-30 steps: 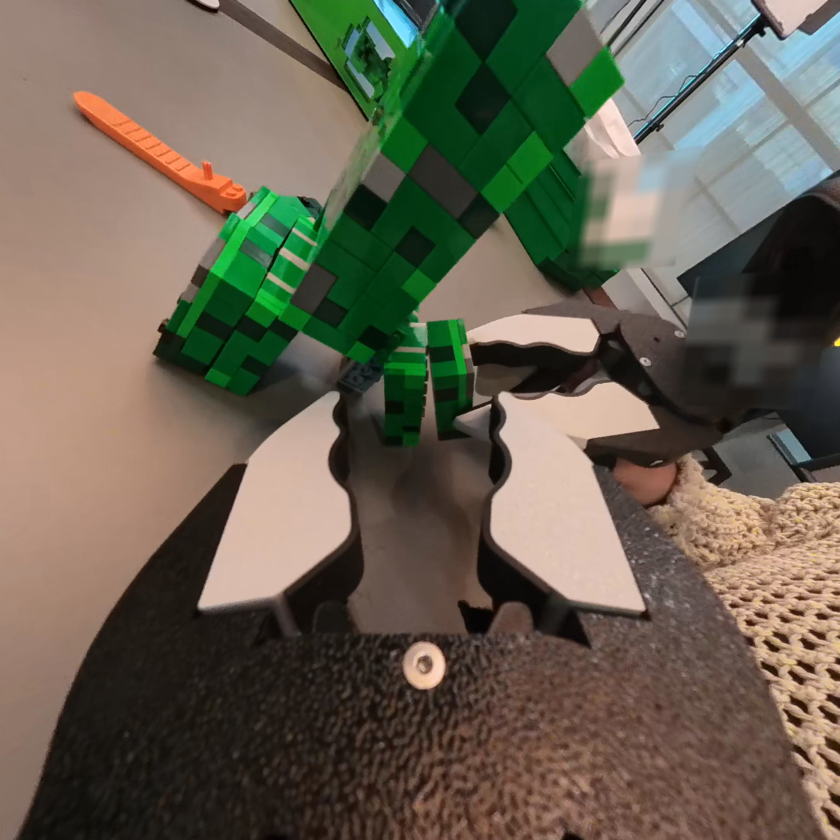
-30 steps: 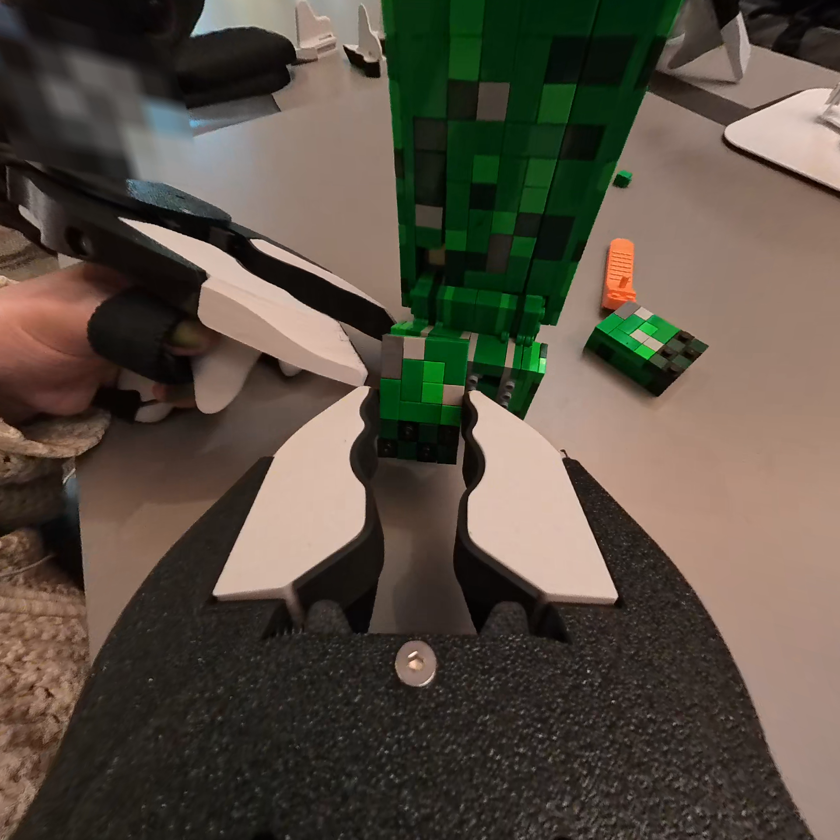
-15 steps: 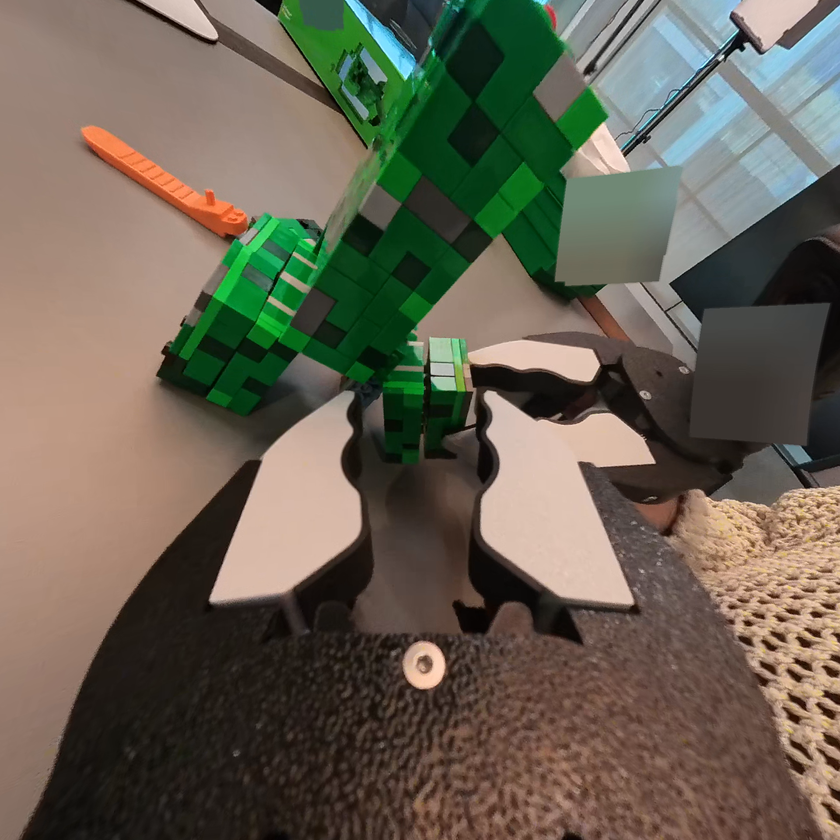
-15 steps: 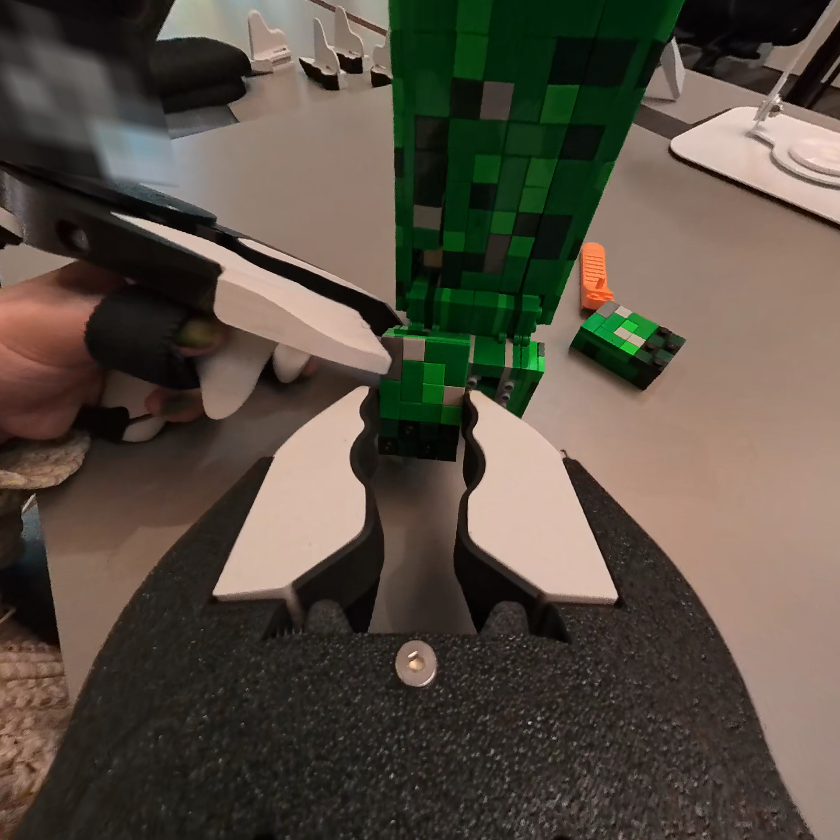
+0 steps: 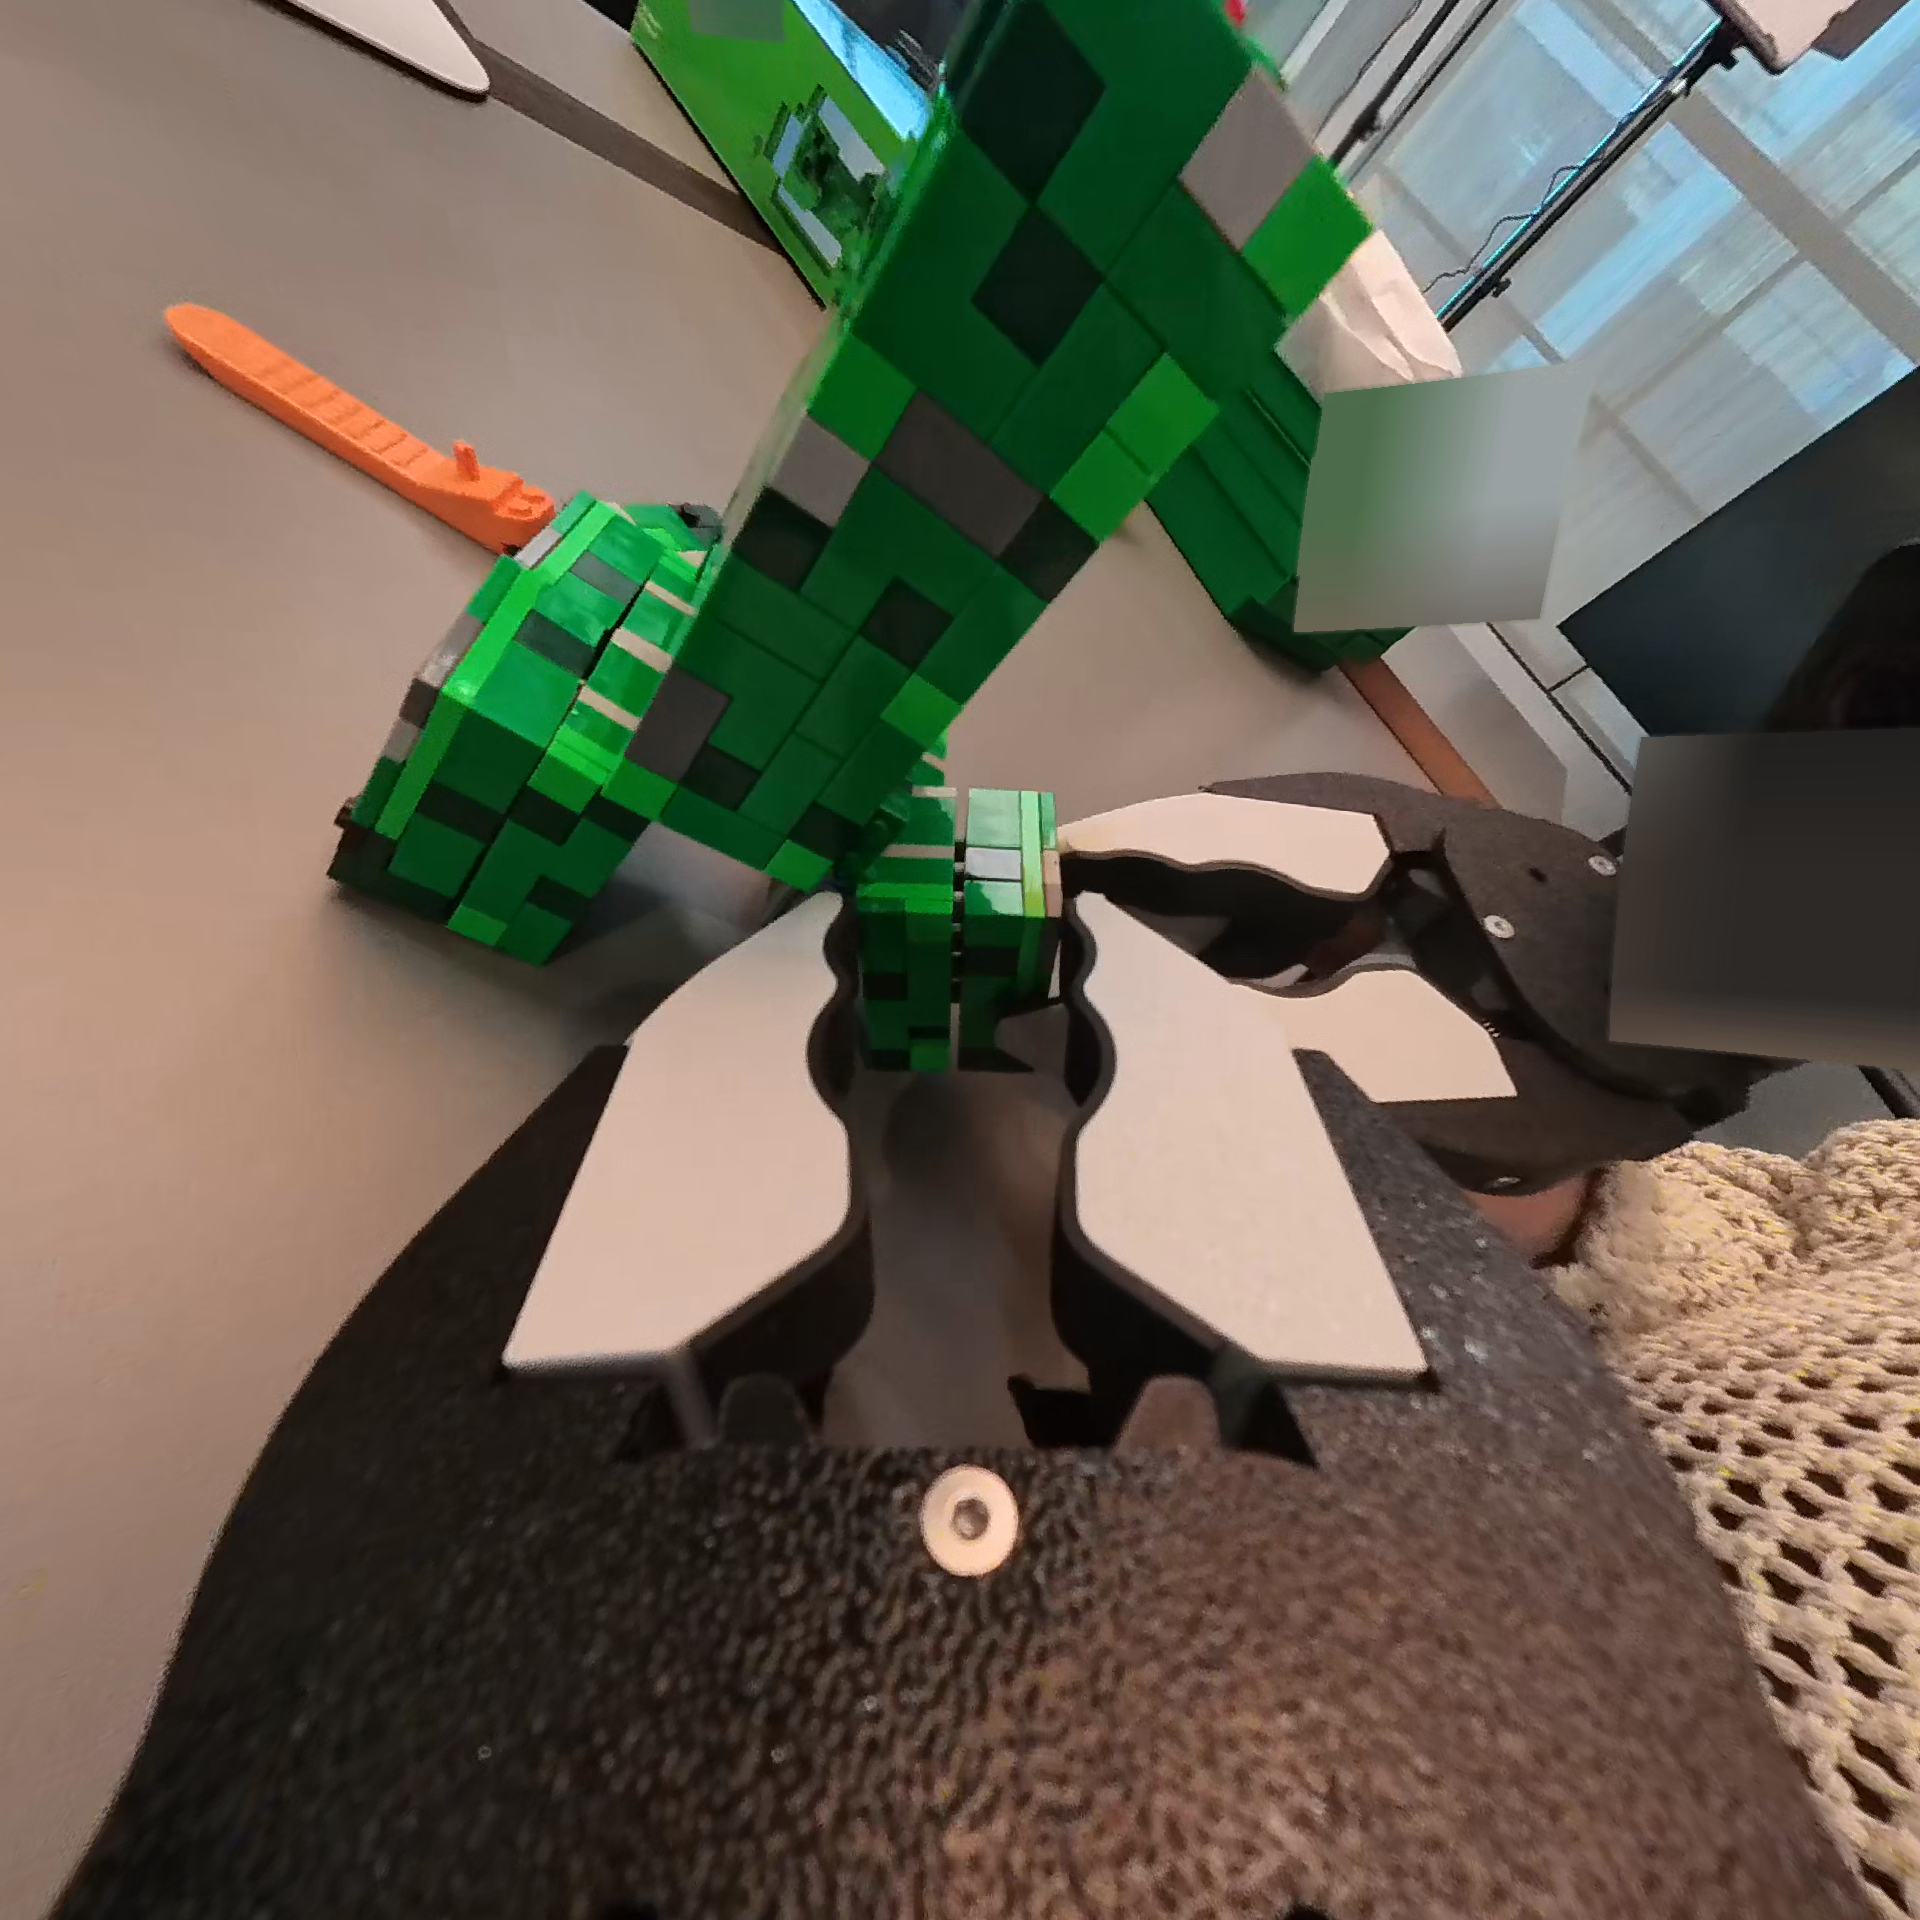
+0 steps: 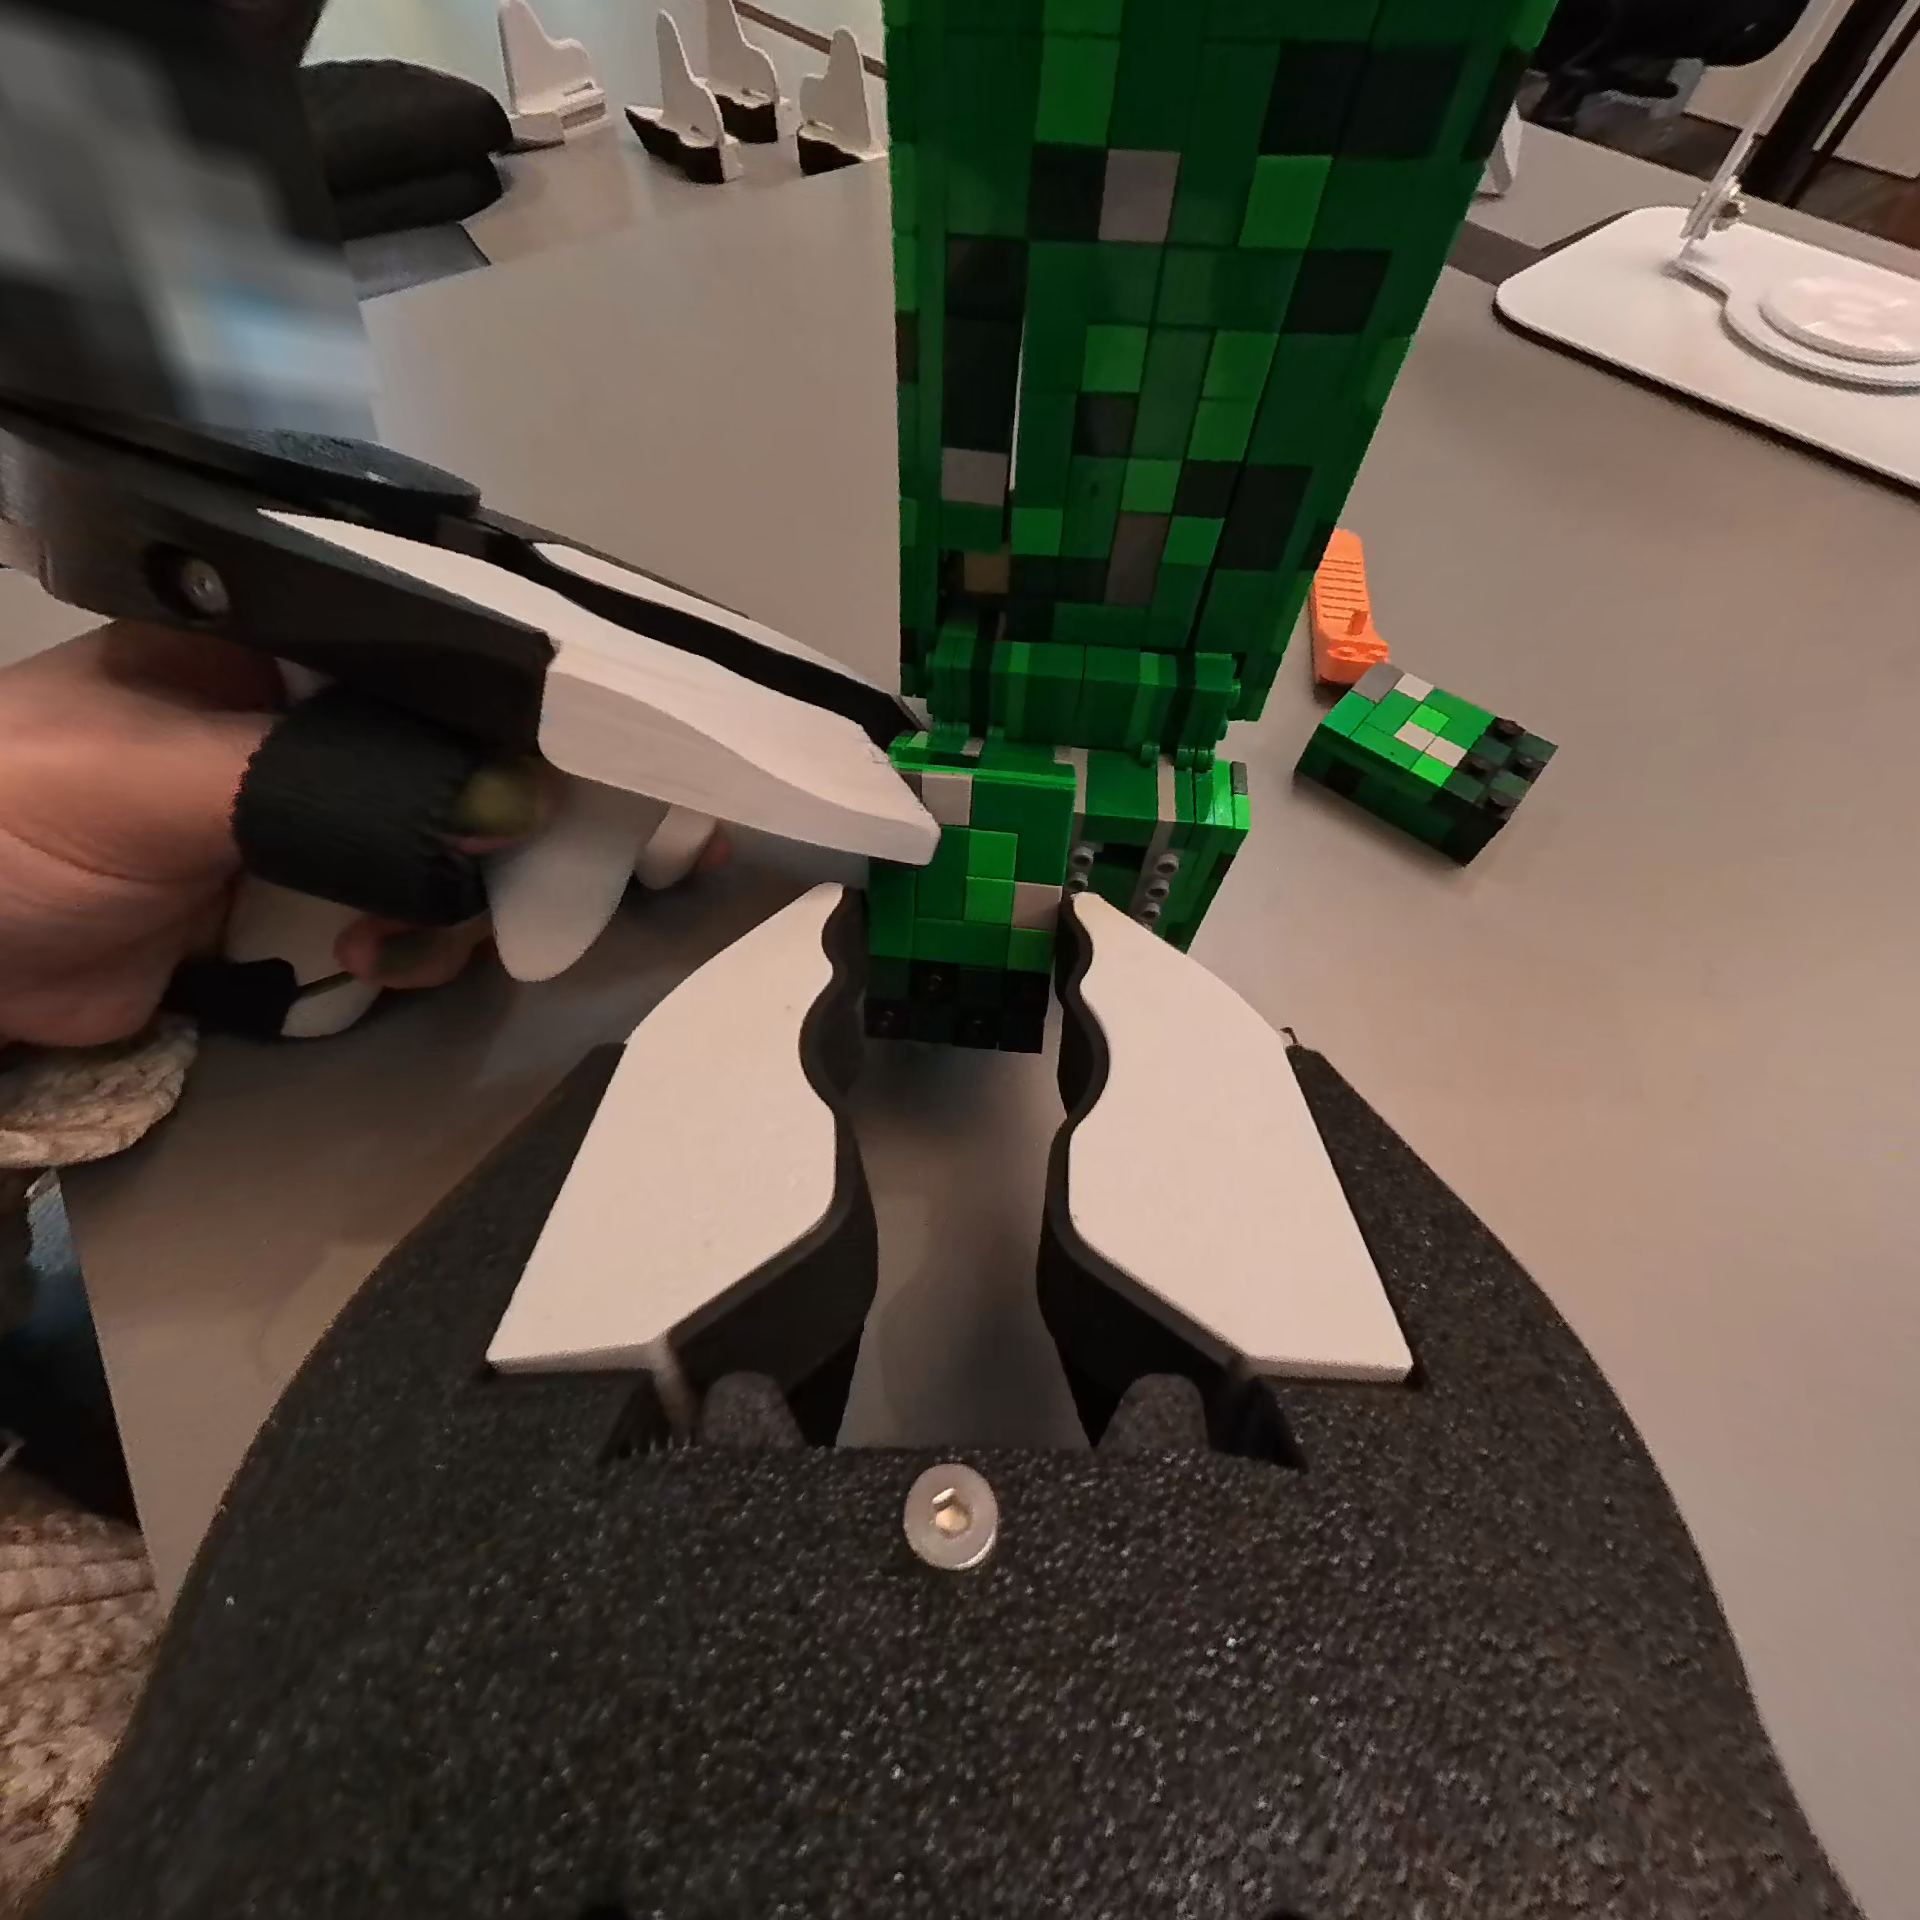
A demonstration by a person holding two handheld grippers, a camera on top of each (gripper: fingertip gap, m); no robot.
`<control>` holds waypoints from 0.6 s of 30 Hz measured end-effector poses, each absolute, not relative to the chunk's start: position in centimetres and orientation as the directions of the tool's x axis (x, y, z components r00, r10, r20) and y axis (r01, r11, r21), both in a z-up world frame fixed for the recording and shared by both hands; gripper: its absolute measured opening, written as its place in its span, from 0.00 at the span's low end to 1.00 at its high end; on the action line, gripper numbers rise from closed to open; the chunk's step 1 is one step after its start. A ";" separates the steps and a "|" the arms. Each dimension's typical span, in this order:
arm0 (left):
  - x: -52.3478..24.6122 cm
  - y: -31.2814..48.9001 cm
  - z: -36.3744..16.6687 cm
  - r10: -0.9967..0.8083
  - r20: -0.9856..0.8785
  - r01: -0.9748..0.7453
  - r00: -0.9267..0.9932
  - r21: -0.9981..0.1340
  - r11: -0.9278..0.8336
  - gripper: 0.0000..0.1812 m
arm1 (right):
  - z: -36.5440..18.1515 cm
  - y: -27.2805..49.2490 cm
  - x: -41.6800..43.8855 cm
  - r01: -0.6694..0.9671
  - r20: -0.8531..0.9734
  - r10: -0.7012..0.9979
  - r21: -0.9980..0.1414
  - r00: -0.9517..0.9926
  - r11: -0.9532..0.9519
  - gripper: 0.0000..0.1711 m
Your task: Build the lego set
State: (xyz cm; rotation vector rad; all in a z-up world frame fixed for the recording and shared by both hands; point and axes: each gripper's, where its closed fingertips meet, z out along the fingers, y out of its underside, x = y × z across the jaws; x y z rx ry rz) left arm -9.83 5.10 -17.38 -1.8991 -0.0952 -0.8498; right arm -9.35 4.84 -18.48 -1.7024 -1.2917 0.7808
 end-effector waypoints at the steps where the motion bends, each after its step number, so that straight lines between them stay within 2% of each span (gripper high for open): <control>1: -9.8 5.1 -17.4 -0.292 0.592 0.417 0.751 -0.768 -0.486 0.20 | -18.5 4.8 -9.4 0.438 0.006 0.961 -0.891 0.277 -0.121 0.20; 11: -9.9 5.2 -17.4 -0.283 0.582 0.412 0.762 -0.774 -0.481 0.20 | -18.5 4.9 -9.4 0.441 0.014 0.960 -0.890 0.278 -0.114 0.20; 18: -9.9 5.2 -17.5 -0.278 0.582 0.413 0.764 -0.772 -0.482 0.19 | -18.4 5.1 -9.4 0.459 0.099 0.965 -0.888 0.245 -0.025 0.20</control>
